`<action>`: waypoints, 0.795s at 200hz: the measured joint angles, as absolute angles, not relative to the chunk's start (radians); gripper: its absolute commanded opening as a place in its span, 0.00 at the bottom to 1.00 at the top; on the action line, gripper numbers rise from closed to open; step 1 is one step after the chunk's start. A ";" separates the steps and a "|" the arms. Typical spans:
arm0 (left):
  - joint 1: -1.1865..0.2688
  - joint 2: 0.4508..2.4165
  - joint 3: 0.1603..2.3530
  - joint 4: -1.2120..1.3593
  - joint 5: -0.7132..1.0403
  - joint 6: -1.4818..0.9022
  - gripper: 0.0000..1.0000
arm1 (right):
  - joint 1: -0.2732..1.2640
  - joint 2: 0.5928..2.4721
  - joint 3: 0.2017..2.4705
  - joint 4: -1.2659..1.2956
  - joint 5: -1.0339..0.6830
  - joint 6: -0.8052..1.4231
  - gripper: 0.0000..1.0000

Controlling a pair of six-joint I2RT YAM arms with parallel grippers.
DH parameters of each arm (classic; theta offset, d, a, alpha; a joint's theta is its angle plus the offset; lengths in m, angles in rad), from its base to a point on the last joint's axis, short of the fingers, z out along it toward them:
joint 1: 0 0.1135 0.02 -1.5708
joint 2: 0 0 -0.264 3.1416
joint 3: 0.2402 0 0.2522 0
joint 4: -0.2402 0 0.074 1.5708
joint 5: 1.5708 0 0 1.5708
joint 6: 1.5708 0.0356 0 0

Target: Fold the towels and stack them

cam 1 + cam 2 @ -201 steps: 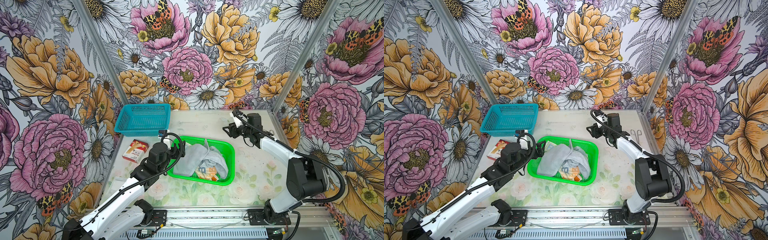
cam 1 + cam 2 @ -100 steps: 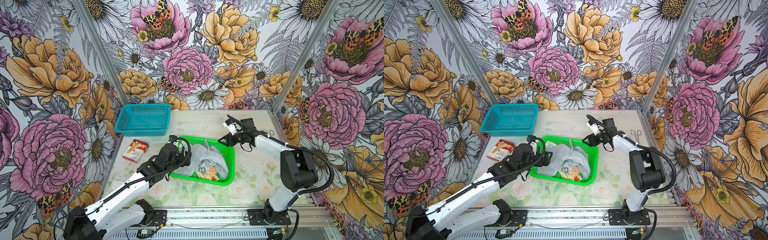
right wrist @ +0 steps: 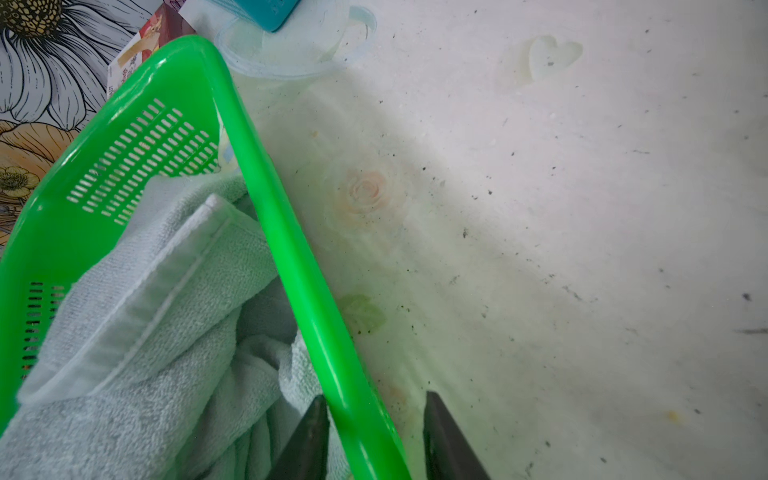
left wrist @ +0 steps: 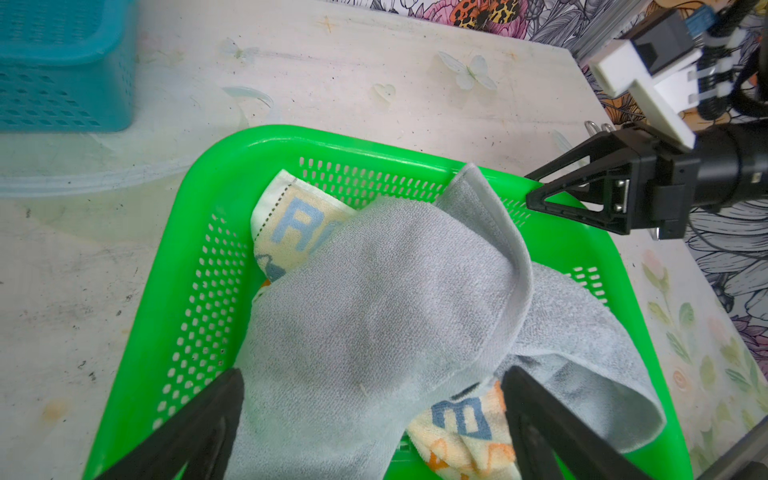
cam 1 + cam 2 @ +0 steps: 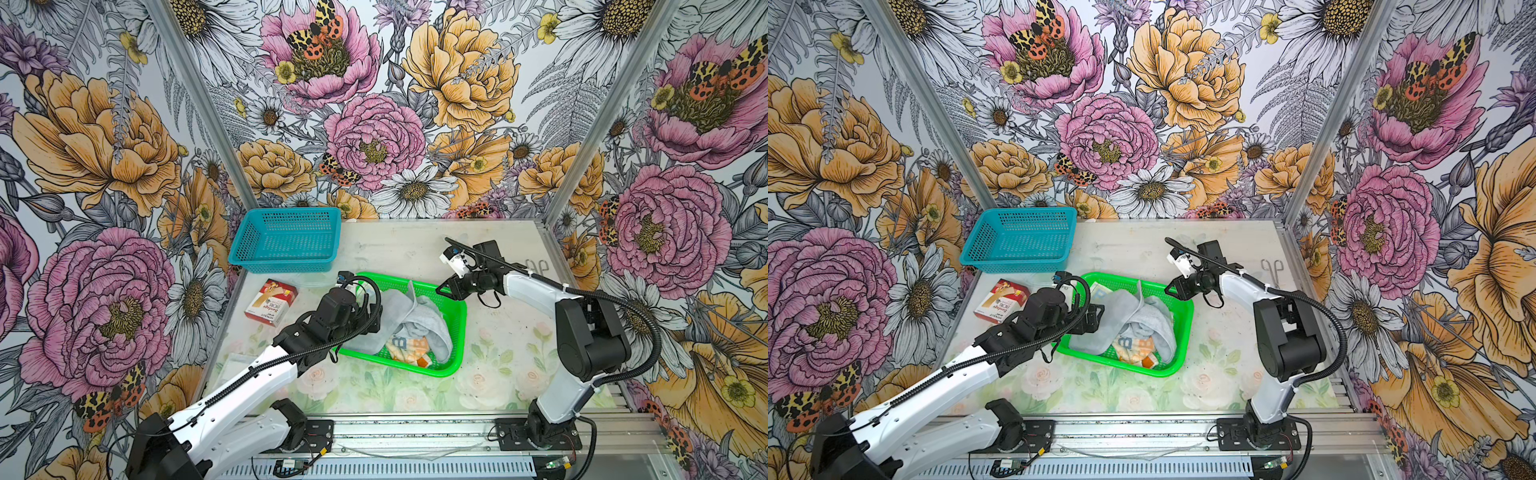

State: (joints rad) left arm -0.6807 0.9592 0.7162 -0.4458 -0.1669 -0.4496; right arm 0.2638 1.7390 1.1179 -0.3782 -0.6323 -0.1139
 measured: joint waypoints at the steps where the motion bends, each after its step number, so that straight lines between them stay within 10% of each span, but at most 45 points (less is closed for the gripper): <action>1: -0.681 0.958 0.716 -0.445 -0.167 -0.450 0.98 | 0.264 1.739 1.118 -0.379 -0.631 -0.114 0.34; 35: -0.681 0.939 0.716 -0.445 -0.168 -0.447 0.98 | 0.278 1.698 1.086 -0.378 -0.535 -0.094 0.29; 76: -0.681 0.937 0.716 -0.442 -0.168 -0.446 0.98 | 0.285 1.611 1.014 -0.391 -0.471 -0.067 0.00; 159: -0.681 0.994 0.719 -0.368 -0.156 -0.427 0.98 | 0.179 1.410 0.911 -0.401 -0.290 -0.003 0.00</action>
State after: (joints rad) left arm -0.6807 0.9936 0.7185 -0.3676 -0.1562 -0.4274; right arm 0.1791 1.4101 0.9108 -0.4007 -0.2901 -0.0032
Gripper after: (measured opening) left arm 0.983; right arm 0.163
